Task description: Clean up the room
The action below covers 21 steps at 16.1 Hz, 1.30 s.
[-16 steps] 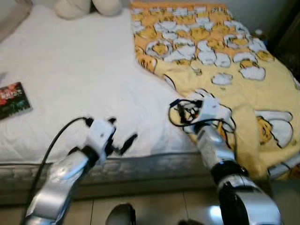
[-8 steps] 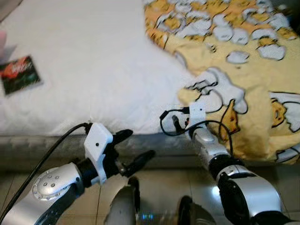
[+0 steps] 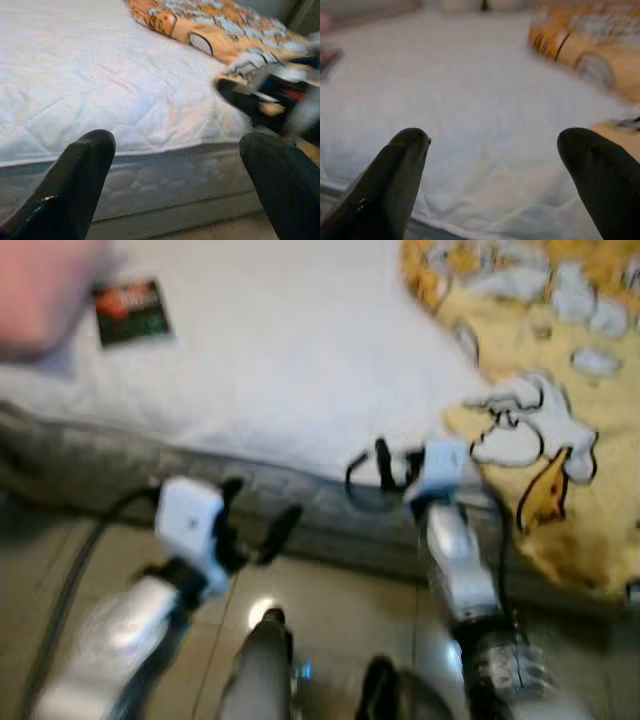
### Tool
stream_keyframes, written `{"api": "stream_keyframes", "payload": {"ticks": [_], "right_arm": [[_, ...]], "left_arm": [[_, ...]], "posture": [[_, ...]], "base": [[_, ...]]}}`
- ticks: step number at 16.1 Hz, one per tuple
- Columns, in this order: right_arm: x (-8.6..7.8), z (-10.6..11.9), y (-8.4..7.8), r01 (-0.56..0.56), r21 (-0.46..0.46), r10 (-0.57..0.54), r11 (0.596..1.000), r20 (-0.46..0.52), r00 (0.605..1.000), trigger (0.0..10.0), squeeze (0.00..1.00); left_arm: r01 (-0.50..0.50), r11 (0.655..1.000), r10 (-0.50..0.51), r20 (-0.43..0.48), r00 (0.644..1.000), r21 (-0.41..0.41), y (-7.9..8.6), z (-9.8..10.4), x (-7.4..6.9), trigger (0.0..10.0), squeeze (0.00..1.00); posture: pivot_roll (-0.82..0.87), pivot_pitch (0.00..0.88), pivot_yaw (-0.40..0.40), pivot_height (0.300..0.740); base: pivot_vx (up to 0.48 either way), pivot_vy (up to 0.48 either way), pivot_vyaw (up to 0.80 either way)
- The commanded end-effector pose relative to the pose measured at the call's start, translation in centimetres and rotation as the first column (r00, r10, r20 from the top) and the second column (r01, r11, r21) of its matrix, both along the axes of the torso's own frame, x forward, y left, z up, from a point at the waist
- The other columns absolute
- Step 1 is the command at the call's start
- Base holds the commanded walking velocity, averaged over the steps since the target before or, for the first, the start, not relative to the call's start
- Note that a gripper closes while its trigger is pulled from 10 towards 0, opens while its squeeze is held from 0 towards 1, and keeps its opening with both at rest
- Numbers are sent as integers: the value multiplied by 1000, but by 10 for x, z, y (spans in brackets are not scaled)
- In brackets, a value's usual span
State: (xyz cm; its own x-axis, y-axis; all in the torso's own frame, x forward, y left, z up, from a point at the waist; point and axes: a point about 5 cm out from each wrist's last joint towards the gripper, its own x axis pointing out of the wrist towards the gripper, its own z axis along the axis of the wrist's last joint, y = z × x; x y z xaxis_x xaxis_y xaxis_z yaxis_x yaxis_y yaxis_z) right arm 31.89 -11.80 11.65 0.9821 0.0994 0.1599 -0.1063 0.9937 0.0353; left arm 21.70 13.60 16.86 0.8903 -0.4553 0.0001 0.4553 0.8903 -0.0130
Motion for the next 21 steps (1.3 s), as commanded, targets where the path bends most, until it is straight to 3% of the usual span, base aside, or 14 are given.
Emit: {"api": "stream_keyframes", "payload": {"ticks": [1,3,4,6,7,10,12,13,14,16,17,20,21], "right_arm": [[-15,8,-13,55,-11,-54,998,50,997,10000,0],[-36,-18,-36,158,-21,-158,987,-18,987,10000,0],[-38,-19,-40,173,-24,-173,985,-18,985,10000,0],[-58,-18,-53,226,-28,-227,974,-47,973,10000,0],[-67,-23,-56,234,-12,-234,972,-89,968,10000,0],[-54,-16,-47,200,18,-198,980,-76,977,10000,0],[-46,-9,-53,230,28,-228,973,-59,972,10000,0],[-47,-9,-58,249,39,-246,968,-77,966,10000,0],[-52,-12,-61,251,44,-246,967,-98,964,10000,0],[-69,-20,-60,211,22,-207,977,-129,970,10000,0],[-74,-22,-60,197,16,-193,980,-141,971,10000,0],[-70,-15,-53,162,9,-160,987,-116,980,10000,0],[-65,-11,-53,169,15,-167,985,-104,981,10000,0]], "left_arm": [[-20,1000,20,17,1000,1,-8,-2,8,10000,0],[-30,999,30,46,998,17,-20,-6,27,10000,0],[-42,999,41,44,998,23,-20,-8,31,10000,0],[-182,983,182,8,983,-11,-2,-16,48,10000,0],[-307,952,307,-1,952,-13,14,-19,57,10000,0],[-429,903,429,-9,903,-20,23,-25,61,10000,0],[-522,853,522,-22,853,-16,31,-30,59,10000,0],[-531,847,530,-37,847,-20,36,-35,59,10000,0],[-508,862,508,-24,861,1,39,-37,55,10000,0],[-360,929,360,17,933,90,36,-42,33,10000,0],[-335,936,336,15,942,104,34,-44,29,10000,0],[-314,950,313,90,945,-9,17,-24,42,10000,0],[-312,950,311,113,944,-13,14,-19,45,10000,0]], "posture": [[217,153,-65,732],[155,98,-47,732],[143,89,-43,732],[125,54,-35,732],[114,30,-25,732],[113,21,-20,732],[120,18,-22,732],[122,15,-25,732],[121,15,-28,732],[114,20,-28,732],[112,22,-32,732],[104,12,-41,732],[101,7,-41,732]], "base": [[0,0,0],[0,0,0],[0,0,0],[0,0,0],[0,0,0],[0,0,0],[0,0,0],[0,0,0],[0,0,0],[0,0,0],[0,0,0],[121,0,0],[480,0,0]]}}
